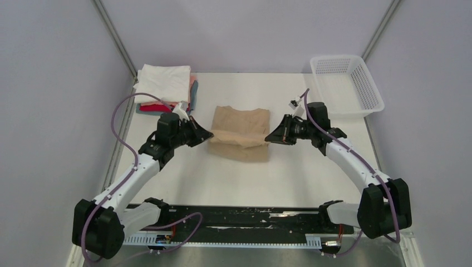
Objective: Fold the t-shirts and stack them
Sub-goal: Fold the long partially folded tshirt into a neat square
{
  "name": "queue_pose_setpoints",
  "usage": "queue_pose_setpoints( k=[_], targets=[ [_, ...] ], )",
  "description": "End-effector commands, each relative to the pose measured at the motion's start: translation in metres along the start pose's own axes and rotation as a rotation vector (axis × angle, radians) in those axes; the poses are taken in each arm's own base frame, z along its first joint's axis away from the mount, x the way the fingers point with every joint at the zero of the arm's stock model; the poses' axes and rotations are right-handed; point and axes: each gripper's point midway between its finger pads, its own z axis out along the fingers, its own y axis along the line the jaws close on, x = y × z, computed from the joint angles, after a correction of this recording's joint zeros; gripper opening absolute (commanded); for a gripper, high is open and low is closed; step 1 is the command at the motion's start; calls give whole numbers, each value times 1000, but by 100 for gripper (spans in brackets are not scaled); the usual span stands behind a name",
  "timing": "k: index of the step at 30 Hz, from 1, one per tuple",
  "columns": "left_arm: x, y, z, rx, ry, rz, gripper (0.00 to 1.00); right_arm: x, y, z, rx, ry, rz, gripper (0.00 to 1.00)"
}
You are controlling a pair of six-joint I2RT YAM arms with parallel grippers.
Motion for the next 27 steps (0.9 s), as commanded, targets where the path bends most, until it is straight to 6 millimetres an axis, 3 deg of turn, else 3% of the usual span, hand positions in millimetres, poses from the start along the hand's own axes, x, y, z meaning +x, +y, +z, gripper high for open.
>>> queue_pose_setpoints(
  k=[1,6,14,27],
  targets=[
    [-45,-22,9,66,-85,18,0,-30,14,-6,-47,-71,-58,0],
    [-57,-21,29,64,-56,9,0,-42,1,-4,-38,-73,-34,0],
    [-84,-11,59,19,-65,-6,0,-80,-11,12,-57,-71,-13,0],
    [-109,19,131,-43,-8,-29,0,-127,-72,52,0,-73,55,0]
  ],
)
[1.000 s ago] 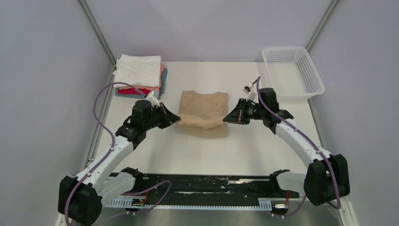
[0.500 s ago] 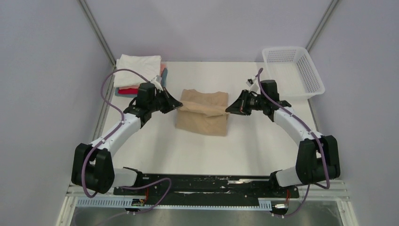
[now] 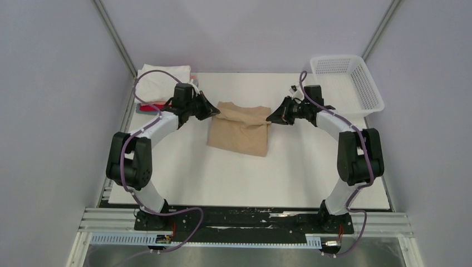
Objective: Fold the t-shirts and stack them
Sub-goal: Fold the long partially folded tshirt into a neat square, then smooth out wrinkles on the folded tshirt
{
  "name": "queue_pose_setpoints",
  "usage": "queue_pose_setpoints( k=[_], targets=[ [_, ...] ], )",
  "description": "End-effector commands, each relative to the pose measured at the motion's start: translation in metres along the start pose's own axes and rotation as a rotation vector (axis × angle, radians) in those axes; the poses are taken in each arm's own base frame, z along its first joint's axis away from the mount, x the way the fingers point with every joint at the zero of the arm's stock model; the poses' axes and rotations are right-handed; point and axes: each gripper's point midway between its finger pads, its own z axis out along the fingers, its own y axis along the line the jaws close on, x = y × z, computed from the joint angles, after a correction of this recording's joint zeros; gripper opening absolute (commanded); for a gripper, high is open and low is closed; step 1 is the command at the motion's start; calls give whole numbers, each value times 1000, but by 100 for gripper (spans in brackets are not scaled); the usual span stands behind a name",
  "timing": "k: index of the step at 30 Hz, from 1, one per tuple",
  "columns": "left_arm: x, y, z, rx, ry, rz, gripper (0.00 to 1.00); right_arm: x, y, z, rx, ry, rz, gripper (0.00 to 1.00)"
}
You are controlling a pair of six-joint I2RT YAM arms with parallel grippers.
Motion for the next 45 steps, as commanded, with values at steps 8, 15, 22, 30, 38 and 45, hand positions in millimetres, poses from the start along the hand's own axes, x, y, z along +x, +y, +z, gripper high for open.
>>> queue_pose_setpoints(
  k=[8,15,22,30,38,45],
  targets=[
    [-42,8,46,4,-28,29,0,-66,-33,33,35,-86,-36,3],
    [-81,-5,45,-44,-90,110,99,-136,-18,22,70,-215,-159,70],
    [-58,-35,14,42,-72,185,100,-62,10,7,65,-165,-247,100],
    [12,-38,38,173,143,175,100,-12,28,58,-39,-44,-282,100],
    [-2,-28,84,140,186,184,100,-53,-4,93,21,-98,-264,100],
    [-32,-4,121,10,127,202,100,-80,-34,100,47,-125,-235,100]
  ],
)
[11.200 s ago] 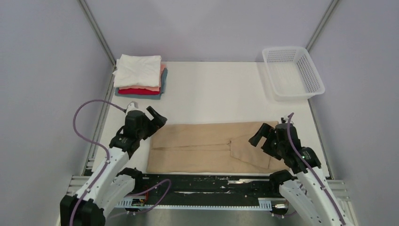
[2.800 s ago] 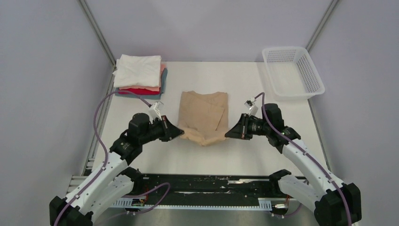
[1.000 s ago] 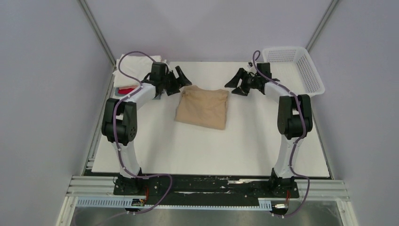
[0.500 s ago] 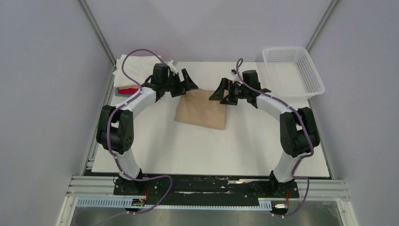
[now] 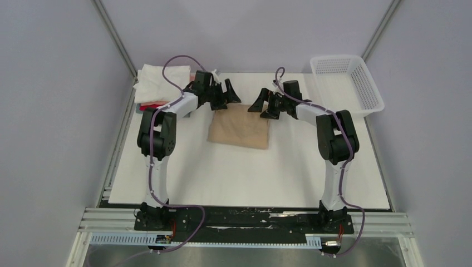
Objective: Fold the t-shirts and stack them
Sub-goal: Smooth out wrinkles on the folded tshirt
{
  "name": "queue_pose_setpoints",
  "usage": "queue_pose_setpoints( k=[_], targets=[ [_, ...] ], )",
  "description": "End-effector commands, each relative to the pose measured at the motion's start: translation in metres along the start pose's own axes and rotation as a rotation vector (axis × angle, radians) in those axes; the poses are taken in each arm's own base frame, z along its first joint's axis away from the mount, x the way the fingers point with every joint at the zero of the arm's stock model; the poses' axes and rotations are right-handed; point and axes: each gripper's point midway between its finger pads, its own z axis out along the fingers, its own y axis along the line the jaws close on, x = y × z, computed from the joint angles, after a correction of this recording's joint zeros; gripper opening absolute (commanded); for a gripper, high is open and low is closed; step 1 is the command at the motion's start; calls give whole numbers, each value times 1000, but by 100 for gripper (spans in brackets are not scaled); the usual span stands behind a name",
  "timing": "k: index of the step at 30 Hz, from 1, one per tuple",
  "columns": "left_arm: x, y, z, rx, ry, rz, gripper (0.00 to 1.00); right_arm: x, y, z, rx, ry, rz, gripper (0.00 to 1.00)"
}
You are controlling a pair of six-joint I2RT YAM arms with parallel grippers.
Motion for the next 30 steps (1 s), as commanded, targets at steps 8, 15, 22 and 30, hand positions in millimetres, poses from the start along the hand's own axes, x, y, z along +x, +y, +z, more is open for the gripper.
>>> queue_pose_setpoints(
  k=[8,15,22,30],
  targets=[
    [-17,52,33,-148,12,-51,100,-29,-45,19,19,-62,33,100],
    [-7,95,23,-276,18,-185,100,-27,-70,15,78,-78,96,100],
    [-59,65,-8,-265,-95,-100,100,-61,-31,-13,32,-143,-2,100],
    [-80,7,-86,-277,-235,14,100,-39,47,-61,-58,-171,-118,100]
  ],
)
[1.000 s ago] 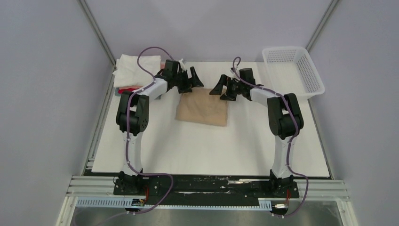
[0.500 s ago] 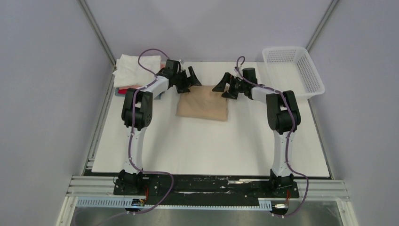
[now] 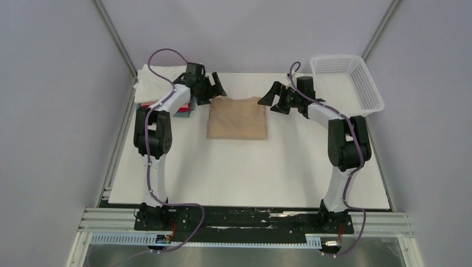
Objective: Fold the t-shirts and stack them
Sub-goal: Smooth out wrinkles on the folded tshirt
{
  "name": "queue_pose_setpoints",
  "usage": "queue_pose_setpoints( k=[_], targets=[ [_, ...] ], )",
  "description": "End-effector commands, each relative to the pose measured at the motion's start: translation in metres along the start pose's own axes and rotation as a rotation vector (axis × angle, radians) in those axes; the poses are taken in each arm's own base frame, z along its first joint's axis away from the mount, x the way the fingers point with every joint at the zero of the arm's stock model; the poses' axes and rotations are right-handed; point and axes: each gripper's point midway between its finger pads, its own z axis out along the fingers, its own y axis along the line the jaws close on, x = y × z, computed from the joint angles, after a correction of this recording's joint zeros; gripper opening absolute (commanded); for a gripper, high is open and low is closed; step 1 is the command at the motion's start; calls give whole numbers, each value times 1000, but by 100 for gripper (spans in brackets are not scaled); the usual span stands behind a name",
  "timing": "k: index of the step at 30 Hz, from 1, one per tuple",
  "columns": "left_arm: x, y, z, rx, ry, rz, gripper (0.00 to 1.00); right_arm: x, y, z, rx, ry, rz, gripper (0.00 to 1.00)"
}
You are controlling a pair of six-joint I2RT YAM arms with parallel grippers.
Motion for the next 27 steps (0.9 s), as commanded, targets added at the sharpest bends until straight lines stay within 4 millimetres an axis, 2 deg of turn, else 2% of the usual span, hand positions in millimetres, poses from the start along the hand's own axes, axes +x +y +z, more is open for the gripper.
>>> queue_pose_setpoints(
  k=[1,2,3,4,5,6,7,8,10,14,15,16,20,23,25,27],
  targets=[
    [-31,-38,-86,41,-189,94,100,5,65,-32,-110,-45,-137,100],
    [-13,-39,-91,62,-163,101,100,16,70,-31,-126,-27,-134,100],
    [-9,-58,-101,135,-177,120,100,22,78,-29,-150,-27,-147,100],
    [13,-50,-93,141,-129,110,100,30,81,-27,-162,-14,-144,100],
    [20,-64,-96,206,-120,113,100,37,83,-23,-173,4,-141,100],
    [35,-58,-90,211,-84,102,100,43,85,-18,-184,21,-136,100],
    [43,-62,-86,234,-67,95,100,48,86,-14,-193,37,-132,100],
    [52,-56,-80,225,-43,82,100,53,86,-9,-198,50,-130,100],
    [67,-46,-68,208,-4,64,100,65,76,2,-181,75,-108,100],
    [99,-28,-46,216,90,20,100,90,38,13,-94,114,-45,100],
    [112,-20,-42,210,123,5,100,96,29,14,-70,119,-31,100],
    [116,-16,-40,203,128,-1,100,101,21,14,-49,124,-18,100],
    [137,22,-35,63,137,-15,100,117,-9,8,23,136,28,100],
    [154,43,-39,1,151,-23,100,125,-21,2,55,132,40,100],
    [153,46,-44,-17,130,-12,100,127,-23,-1,60,129,40,100],
    [143,43,-51,-27,97,17,100,119,-15,-4,34,119,31,100]
  ],
)
